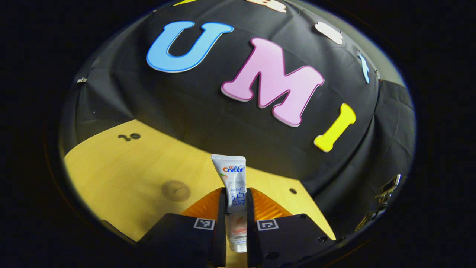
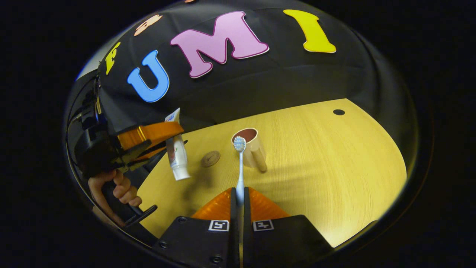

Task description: Put the toothbrush and toothpaste on the desktop into the cup, then pick up the cup and place it on the coaster on the desktop.

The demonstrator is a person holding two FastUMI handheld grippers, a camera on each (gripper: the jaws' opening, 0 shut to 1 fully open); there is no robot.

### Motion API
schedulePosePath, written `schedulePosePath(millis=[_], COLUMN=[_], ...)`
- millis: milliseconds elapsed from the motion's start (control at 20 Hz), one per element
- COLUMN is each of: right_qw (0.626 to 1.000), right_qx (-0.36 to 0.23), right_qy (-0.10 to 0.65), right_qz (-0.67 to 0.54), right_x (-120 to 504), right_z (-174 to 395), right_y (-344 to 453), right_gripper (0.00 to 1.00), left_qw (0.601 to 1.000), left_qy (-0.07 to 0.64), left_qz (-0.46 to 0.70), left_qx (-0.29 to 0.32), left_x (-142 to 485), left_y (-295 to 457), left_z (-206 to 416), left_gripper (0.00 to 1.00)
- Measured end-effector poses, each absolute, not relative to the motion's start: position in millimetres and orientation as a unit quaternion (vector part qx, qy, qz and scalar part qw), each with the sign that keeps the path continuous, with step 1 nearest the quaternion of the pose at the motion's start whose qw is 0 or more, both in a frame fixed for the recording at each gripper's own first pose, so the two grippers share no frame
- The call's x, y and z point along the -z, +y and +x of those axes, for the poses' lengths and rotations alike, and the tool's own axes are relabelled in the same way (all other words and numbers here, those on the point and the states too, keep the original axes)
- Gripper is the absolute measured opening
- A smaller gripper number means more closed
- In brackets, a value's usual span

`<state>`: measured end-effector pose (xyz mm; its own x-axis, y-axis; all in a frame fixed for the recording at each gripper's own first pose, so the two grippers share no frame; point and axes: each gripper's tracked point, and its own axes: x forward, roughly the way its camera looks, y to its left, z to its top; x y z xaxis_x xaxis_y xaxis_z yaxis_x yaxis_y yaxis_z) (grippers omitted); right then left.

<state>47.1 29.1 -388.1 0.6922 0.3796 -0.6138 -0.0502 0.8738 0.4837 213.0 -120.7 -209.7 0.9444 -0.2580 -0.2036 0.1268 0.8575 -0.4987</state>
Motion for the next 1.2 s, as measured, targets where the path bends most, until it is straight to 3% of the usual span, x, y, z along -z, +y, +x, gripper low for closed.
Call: schedulePosePath(millis=[250,400,700,1050,1150,1200], right_qw=[0.904,0.905,0.908,0.908,0.909,0.909], right_qx=[-0.115,-0.115,-0.116,-0.111,-0.109,-0.109], right_qy=[0.35,0.34,0.327,0.323,0.321,0.319], right_qz=[0.219,0.227,0.233,0.243,0.244,0.246], right_x=[399,403,414,421,423,423], right_z=[58,66,77,84,88,91], right_y=[5,0,-8,-18,-19,-19], right_gripper=[0.08,0.08,0.08,0.08,0.08,0.08], left_qw=[0.968,0.969,0.975,0.982,0.983,0.983], left_qy=[0.044,0.028,0.037,0.058,0.064,0.068], left_qz=[-0.22,-0.216,-0.202,-0.155,-0.145,-0.147], left_qx=[0.109,0.115,0.088,0.092,0.088,0.09], left_x=[187,198,247,292,300,303], left_y=[-150,-167,-177,-197,-197,-197], left_z=[278,309,350,353,353,351], left_gripper=[0.27,0.27,0.27,0.26,0.28,0.35])
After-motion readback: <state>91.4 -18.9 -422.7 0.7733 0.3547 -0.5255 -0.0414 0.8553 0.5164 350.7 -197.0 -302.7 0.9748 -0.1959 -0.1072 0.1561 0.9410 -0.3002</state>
